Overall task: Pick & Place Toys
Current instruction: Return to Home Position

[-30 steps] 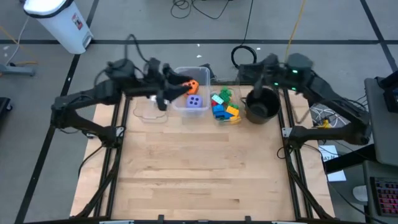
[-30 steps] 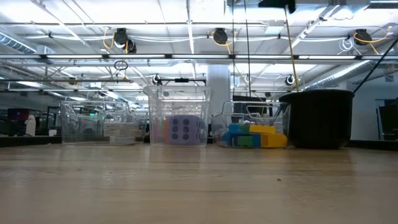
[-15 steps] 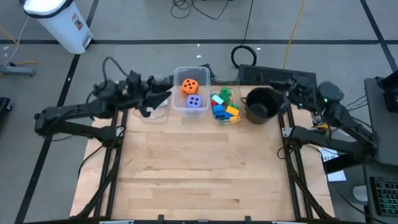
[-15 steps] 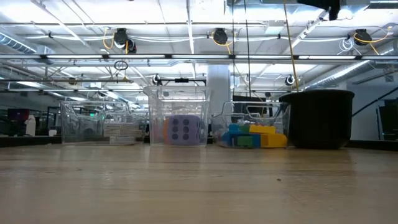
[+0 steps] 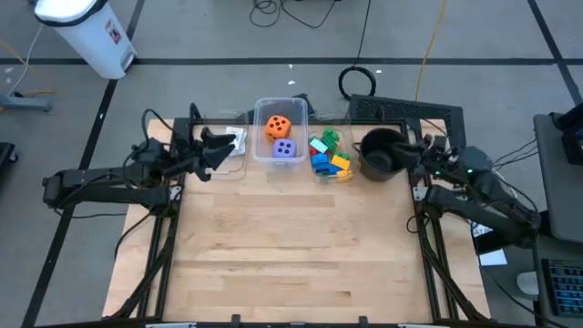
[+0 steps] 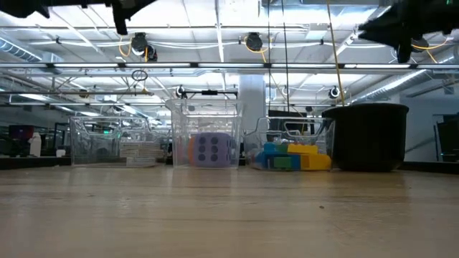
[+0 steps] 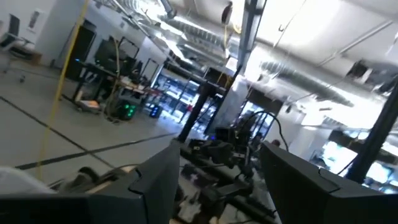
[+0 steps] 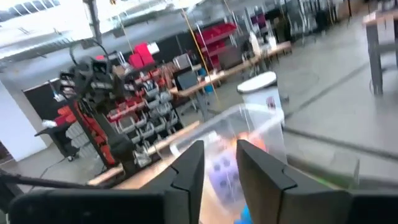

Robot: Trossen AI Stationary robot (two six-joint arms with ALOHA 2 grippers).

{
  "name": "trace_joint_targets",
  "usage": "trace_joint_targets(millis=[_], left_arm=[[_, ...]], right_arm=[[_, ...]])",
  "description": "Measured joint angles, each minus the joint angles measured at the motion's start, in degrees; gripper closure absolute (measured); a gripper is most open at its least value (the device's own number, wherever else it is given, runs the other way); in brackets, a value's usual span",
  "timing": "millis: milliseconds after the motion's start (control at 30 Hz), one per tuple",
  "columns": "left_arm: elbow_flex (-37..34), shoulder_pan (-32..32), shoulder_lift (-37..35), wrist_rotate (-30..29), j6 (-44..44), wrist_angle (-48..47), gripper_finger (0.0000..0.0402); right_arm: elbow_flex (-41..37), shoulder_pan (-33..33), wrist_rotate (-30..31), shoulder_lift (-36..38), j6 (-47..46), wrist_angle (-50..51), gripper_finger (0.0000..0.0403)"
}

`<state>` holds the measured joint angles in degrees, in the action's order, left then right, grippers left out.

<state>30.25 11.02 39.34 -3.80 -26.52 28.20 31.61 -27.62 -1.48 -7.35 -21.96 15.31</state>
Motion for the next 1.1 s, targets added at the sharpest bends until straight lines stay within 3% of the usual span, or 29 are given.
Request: trace_joint_targets(millis=[333,567,733,1100], left_arm=[[-4.98,1.24,-0.05,-5.53,-0.31,-2.81,0.0174],[-6.83,4.09,-0.05,-4.79,-2.61,-2.74,0.0174],[-6.96,5.39,-0.05,-3.10,-2.86,-2.62,0.0174],[-6.96,10.10,-0.05,0.97,-3.79,-7.01,0.0174]], right_arm=[[-11.53,0.19,-1.83,2.27,-2.03,-0.96,0.0399],[-18.66,2.63,-1.33,2.27,-3.67,-9.00,0.0399],[-23.74,5.63,4.52,2.22,-4.09,-18.49,0.0400],[-27.97,9.66,7.60,2.20,-4.56,-19.32,0.0399]])
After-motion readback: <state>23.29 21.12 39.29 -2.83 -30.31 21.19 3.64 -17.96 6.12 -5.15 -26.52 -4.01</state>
